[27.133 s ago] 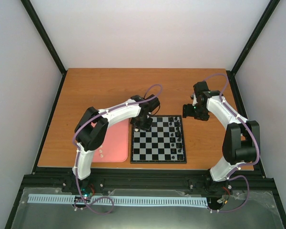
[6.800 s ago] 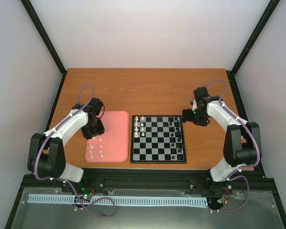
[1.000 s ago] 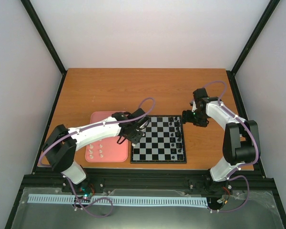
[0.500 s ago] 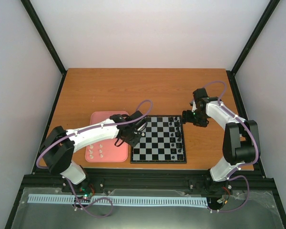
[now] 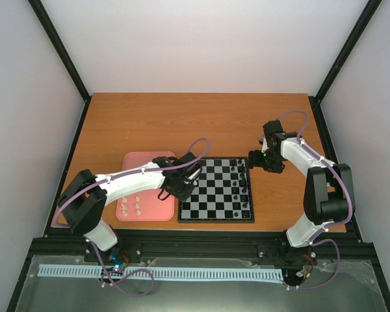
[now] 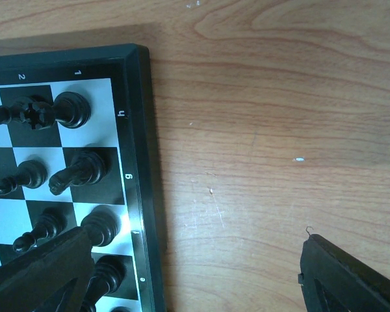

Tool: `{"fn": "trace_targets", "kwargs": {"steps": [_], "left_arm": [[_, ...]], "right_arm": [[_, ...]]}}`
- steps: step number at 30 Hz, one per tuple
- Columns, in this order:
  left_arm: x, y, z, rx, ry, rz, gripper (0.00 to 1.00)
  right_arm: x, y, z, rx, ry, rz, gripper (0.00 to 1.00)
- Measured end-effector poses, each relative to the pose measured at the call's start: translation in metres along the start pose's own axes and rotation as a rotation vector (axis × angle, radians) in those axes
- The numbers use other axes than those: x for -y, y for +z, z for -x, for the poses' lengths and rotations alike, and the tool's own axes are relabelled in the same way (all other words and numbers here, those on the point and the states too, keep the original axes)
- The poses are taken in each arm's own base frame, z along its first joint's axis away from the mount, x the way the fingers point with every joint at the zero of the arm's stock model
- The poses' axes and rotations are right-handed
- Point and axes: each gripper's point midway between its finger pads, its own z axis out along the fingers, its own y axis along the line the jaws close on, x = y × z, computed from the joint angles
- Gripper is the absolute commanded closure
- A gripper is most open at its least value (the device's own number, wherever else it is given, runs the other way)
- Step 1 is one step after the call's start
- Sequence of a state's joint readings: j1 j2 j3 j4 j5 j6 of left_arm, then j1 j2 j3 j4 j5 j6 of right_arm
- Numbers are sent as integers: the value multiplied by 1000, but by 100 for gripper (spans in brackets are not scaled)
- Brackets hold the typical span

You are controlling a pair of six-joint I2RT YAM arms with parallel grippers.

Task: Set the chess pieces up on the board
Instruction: Adjust the chess piece on the chessboard.

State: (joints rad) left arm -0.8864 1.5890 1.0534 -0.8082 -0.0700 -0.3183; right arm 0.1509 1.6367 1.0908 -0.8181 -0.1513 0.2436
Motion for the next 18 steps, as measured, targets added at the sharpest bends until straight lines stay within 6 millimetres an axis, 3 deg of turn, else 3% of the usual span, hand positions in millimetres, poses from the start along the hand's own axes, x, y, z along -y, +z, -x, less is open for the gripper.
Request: {"fn": "trace_targets", "kwargs": {"steps": [9,18], "left_arm": [[0,9,-2,-23,1,8,86],[-1,9,0,-15,2,14,88]], "right_arm": [[0,0,0,0,0,-1,0],[0,0,0,0,0,-1,0]]}}
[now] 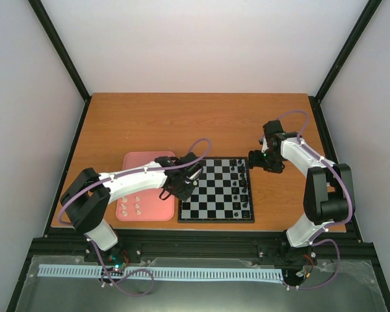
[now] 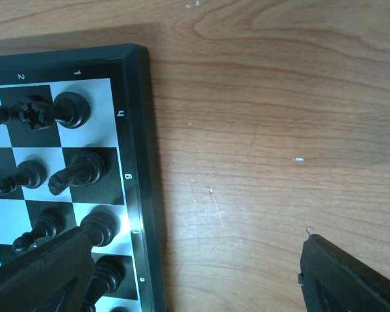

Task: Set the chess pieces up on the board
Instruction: Adjust the chess piece on the chessboard.

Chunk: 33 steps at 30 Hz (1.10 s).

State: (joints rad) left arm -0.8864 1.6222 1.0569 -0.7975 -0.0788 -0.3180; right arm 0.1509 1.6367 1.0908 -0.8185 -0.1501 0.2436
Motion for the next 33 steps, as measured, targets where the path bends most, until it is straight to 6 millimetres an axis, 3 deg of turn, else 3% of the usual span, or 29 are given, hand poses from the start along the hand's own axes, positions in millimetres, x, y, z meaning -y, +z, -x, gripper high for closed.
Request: {"fn": "trace_targets", "kwargs": {"steps": [11,33], "left_arm": [[3,-9,21,47,-3,6,88],[1,4,25,37,1,34,87]], "right_arm": [[0,0,0,0,0,0,0],[0,1,0,-2,0,-1,0]]}}
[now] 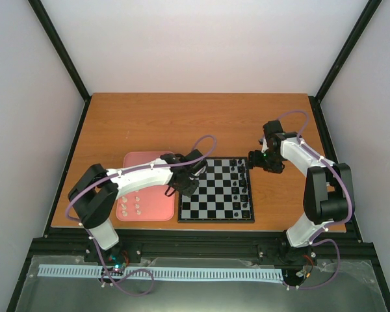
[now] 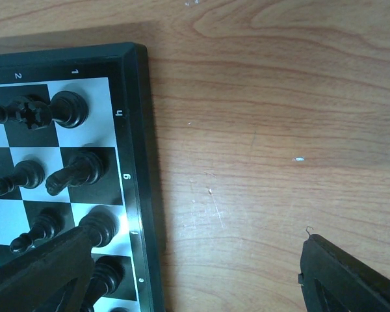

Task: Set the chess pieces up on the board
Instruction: Adjust the chess piece on the chessboard.

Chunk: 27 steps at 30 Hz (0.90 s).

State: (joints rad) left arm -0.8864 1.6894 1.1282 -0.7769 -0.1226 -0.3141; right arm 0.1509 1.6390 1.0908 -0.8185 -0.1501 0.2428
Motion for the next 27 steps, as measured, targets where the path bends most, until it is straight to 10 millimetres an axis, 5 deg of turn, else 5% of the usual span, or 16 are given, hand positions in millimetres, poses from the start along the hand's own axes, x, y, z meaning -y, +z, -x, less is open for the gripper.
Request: {"fn": "trace_targets", "kwargs": {"steps": [17,27], "left_arm": [[1,3,4,11,0,-1,71],[0,1,4,16,8,5,46]], "right_arm": [[1,5,-2,-18,2,-4,0],[1,5,-2,-17,0,-4,0]]}}
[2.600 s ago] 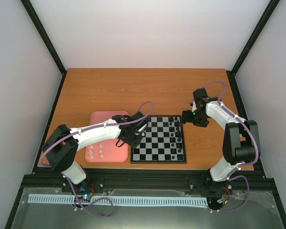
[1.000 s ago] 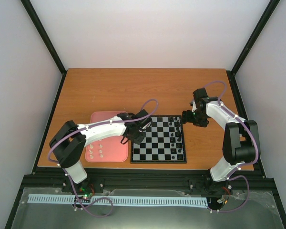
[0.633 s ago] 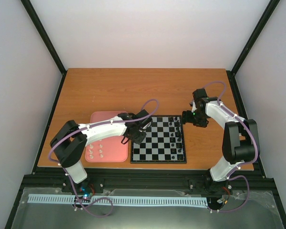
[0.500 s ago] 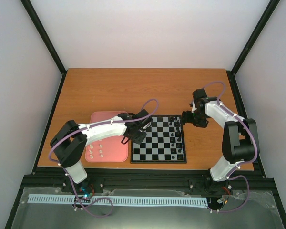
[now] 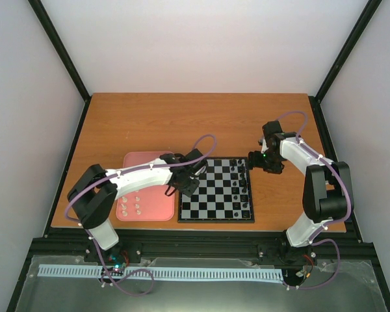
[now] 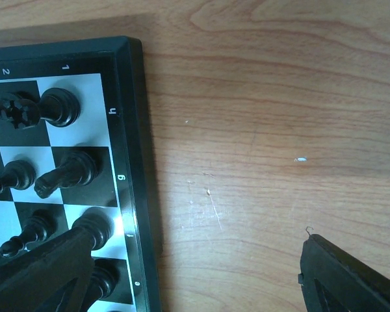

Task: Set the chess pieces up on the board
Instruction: Adjust the chess piece on the chessboard, then pick up the chess piece from the storage box.

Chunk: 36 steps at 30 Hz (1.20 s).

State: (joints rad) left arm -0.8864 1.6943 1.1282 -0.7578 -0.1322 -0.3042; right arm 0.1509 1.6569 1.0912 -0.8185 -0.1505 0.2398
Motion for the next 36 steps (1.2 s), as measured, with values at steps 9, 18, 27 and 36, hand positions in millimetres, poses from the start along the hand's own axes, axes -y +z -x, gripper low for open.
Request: {"fn": "trace_targets", "kwargs": {"steps": [9,18,27,36], "left_arm": [[-7,-30,9,74,-15,7,35],[-93,-68,-3,135,-396,79,43],[-162,-29,-90,-113,-774,232,44],[-166,-14,-111,-192,-857,231,52]], "right_arm": [[0,2,-1,-7,1,2,0],[-2,3,-1,-12,-3,12,0],[-3,3,-1,-14,-6,16,0],[-2,3,-1,-14,-6,15,0]]}}
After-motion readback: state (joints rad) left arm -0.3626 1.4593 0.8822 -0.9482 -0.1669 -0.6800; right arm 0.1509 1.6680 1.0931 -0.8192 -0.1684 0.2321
